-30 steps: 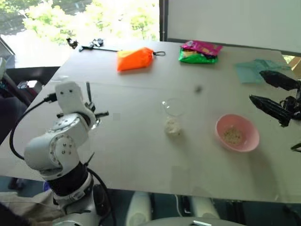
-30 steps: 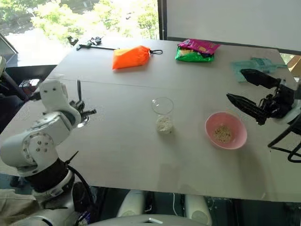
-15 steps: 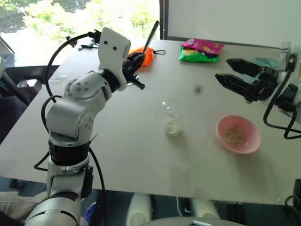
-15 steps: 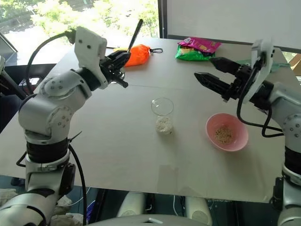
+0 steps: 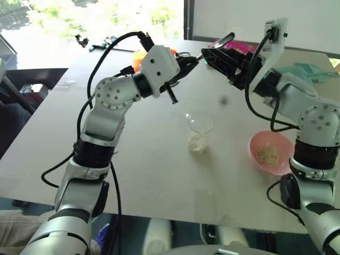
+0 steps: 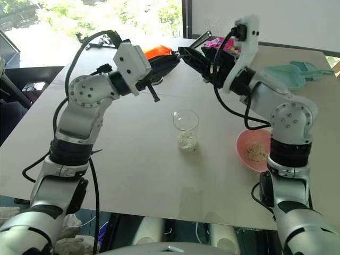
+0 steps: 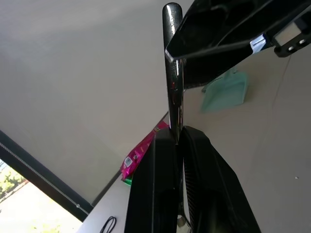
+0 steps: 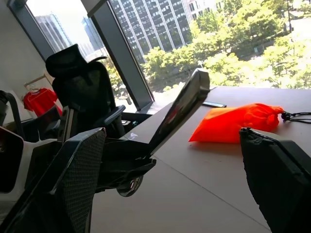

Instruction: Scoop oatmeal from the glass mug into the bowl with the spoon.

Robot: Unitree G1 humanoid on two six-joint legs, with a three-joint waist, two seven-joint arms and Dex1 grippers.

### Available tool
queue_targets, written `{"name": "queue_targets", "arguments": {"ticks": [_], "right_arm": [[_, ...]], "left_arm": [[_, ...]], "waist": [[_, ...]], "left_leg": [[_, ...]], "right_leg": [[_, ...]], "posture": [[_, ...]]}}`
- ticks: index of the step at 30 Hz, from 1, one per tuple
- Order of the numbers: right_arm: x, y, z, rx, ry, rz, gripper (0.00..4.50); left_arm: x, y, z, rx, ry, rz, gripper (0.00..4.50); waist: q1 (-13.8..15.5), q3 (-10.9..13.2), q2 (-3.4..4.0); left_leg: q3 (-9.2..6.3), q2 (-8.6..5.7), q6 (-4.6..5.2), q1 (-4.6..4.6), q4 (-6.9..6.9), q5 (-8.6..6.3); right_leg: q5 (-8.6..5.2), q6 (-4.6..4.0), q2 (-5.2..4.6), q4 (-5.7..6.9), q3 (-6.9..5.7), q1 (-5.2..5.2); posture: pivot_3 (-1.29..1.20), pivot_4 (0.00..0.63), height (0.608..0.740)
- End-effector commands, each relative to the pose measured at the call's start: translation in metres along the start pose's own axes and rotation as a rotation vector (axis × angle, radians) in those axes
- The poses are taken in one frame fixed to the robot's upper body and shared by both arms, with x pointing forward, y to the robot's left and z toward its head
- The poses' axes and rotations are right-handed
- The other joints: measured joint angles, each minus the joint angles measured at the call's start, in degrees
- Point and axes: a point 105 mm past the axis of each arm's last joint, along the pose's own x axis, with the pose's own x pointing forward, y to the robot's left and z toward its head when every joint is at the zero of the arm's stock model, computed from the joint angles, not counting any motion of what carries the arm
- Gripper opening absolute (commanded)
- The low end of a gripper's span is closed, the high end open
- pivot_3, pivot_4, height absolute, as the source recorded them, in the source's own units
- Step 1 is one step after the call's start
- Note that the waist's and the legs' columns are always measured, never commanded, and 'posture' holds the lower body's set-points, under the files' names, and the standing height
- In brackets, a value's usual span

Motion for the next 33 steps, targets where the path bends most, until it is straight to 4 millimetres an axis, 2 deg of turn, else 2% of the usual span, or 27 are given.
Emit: {"name": "queue_targets", "arguments": {"ticks": [1, 2, 4, 6, 7, 13, 17, 18, 19, 20, 26, 28, 29, 33], "right_arm": [[-0.002, 0.006, 0.018, -0.007, -0.063, 0.017, 4.50], [-0.001, 0.006, 0.019, 0.000, -0.066, 0.023, 4.50], [-0.001, 0.008, 0.020, 0.004, -0.068, 0.031, 3.93], [-0.001, 0.011, 0.022, 0.016, -0.067, 0.052, 3.44], [-0.002, 0.012, 0.022, 0.017, -0.065, 0.058, 2.94], [-0.001, 0.016, 0.023, 0.027, -0.050, 0.085, 2.94], [-0.001, 0.018, 0.022, 0.044, -0.043, 0.105, 1.23], [-0.001, 0.019, 0.021, 0.046, -0.041, 0.108, 0.60], [-0.001, 0.019, 0.021, 0.051, -0.043, 0.108, 0.23], [0.000, 0.019, 0.022, 0.055, -0.045, 0.108, 0.05], [-0.001, 0.019, 0.025, 0.060, -0.054, 0.109, 0.05], [-0.002, 0.017, 0.026, 0.064, -0.059, 0.098, 0.05], [-0.003, 0.014, 0.028, 0.064, -0.065, 0.083, 0.05], [-0.014, -0.009, 0.039, 0.076, -0.097, -0.019, 0.00]], "left_arm": [[-0.002, 0.010, 0.014, 0.052, -0.054, 0.021, 0.18], [-0.003, 0.010, 0.014, 0.056, -0.051, 0.019, 0.18], [-0.004, 0.009, 0.012, 0.057, -0.045, 0.019, 0.00], [-0.005, 0.009, 0.010, 0.055, -0.037, 0.020, 0.00], [-0.006, 0.009, 0.009, 0.056, -0.034, 0.021, 0.00], [-0.007, 0.009, 0.008, 0.054, -0.025, 0.025, 0.00], [-0.006, 0.007, 0.009, 0.056, -0.026, 0.021, 0.00], [-0.007, 0.007, 0.009, 0.055, -0.027, 0.020, 0.00], [-0.007, 0.007, 0.009, 0.055, -0.027, 0.019, 0.00], [-0.007, 0.007, 0.009, 0.055, -0.028, 0.018, 0.00], [-0.008, 0.005, 0.008, 0.022, -0.027, 0.015, 0.00], [-0.010, 0.005, 0.010, -0.055, -0.063, 0.015, 0.00], [-0.015, 0.006, 0.010, -0.179, -0.067, 0.004, 0.00], [-0.039, 0.005, 0.020, -0.493, -0.095, 0.007, 1.39]], "waist": [[-0.09, 0.00, 0.00], [-0.12, 0.00, 0.00], [-0.14, 0.00, 0.00], [-0.16, 0.00, 0.00], [-0.16, 0.00, 0.01], [-0.19, 0.00, 0.00], [-0.19, -0.01, 0.01], [-0.19, -0.01, 0.01], [-0.19, -0.01, 0.01], [-0.19, -0.01, 0.01], [-0.20, -0.01, 0.02], [-0.20, -0.01, 0.02], [-0.24, -0.01, 0.02], [-0.97, -0.01, 0.02]], "left_leg": [[0.00, 0.00, 0.00, 0.00, 0.00, 0.00], [0.00, 0.00, 0.00, 0.01, 0.00, 0.00], [-0.01, 0.00, 0.00, 0.03, 0.00, 0.00], [-0.02, 0.01, 0.00, 0.04, 0.00, 0.00], [-0.02, 0.01, 0.00, 0.04, 0.00, 0.00], [-0.01, 0.02, 0.00, 0.04, 0.01, 0.00], [-0.02, 0.02, 0.00, 0.04, 0.01, 0.00], [-0.02, 0.02, 0.00, 0.04, 0.01, 0.00], [-0.02, 0.02, 0.00, 0.04, 0.01, 0.00], [-0.02, 0.02, 0.00, 0.04, 0.01, 0.00], [-0.02, 0.03, 0.00, 0.04, 0.03, 0.00], [-0.02, 0.02, 0.00, 0.04, 0.03, 0.00], [-0.02, 0.03, 0.00, 0.04, 0.03, 0.00], [-0.12, 0.05, 0.00, 0.04, 0.04, 0.01]], "right_leg": [[0.00, 0.00, 0.00, 0.00, 0.00, 0.00], [0.00, 0.00, 0.01, 0.01, 0.01, 0.00], [0.00, 0.00, 0.02, 0.05, 0.02, 0.00], [0.00, 0.00, 0.03, 0.07, 0.01, 0.00], [0.00, 0.00, 0.03, 0.08, 0.01, 0.00], [0.00, 0.01, 0.03, 0.08, 0.02, 0.00], [0.00, 0.00, 0.03, 0.09, 0.01, 0.00], [0.00, 0.00, 0.03, 0.09, 0.01, 0.00], [0.00, 0.00, 0.03, 0.09, 0.01, 0.00], [0.00, 0.01, 0.03, 0.09, 0.01, 0.00], [0.00, 0.01, 0.04, 0.10, 0.01, 0.01], [0.00, 0.01, 0.04, 0.10, 0.01, 0.01], [0.00, 0.01, 0.03, 0.10, 0.01, 0.01], [0.00, 0.01, 0.03, 0.12, 0.01, 0.01]], "posture": [[0.00, 0.150, 0.740], [0.00, 0.150, 0.740], [0.00, 0.150, 0.740], [0.00, 0.150, 0.740], [0.00, 0.150, 0.740], [0.00, 0.150, 0.740], [0.00, 0.150, 0.740], [0.00, 0.150, 0.740], [0.00, 0.150, 0.740], [0.00, 0.150, 0.740], [0.00, 0.150, 0.740], [0.00, 0.150, 0.740], [0.00, 0.150, 0.740], [0.00, 0.150, 0.740]]}}
